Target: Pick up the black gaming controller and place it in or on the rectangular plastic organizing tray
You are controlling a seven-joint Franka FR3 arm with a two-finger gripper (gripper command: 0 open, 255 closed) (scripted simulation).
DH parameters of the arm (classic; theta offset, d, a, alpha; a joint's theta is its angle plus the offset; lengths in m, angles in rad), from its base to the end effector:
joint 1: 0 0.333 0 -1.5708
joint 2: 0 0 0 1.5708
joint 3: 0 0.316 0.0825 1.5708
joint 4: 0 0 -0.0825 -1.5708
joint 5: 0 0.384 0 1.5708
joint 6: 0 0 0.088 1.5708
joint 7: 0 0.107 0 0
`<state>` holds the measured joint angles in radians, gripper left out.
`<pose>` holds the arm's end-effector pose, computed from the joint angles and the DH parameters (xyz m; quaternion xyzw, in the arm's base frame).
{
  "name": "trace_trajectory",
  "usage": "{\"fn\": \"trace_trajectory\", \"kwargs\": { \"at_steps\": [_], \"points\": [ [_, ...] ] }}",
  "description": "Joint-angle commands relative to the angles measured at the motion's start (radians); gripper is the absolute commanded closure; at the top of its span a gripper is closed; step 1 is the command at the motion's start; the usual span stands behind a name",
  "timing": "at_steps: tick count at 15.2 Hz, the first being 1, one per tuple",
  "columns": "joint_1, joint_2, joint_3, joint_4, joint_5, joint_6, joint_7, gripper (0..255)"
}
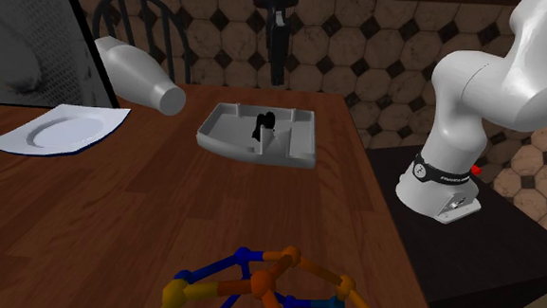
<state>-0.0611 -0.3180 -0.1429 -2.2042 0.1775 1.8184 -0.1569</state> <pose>0.4443 -0.0817 0.5059 -0.9926 0.0438 0.0164 0.1119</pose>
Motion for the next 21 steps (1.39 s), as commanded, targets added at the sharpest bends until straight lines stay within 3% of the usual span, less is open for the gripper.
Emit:
{"fn": "trace_trajectory", "kwargs": {
  "at_steps": [1,2,7,15,21],
  "points": [
    [0.000,0.000,0.000,0.000,0.000,0.000,0.000,255],
    [0.000,0.000,0.000,0.000,0.000,0.000,0.000,0],
    [-0.057,-0.129,-0.069,-0.366,0.370,0.401,0.241,0],
    [-0.014,-0.058,-0.053,-0.397,0.442,0.506,0.200,0],
    [-0.014,-0.058,-0.053,-0.397,0.442,0.506,0.200,0]
  ]
}}
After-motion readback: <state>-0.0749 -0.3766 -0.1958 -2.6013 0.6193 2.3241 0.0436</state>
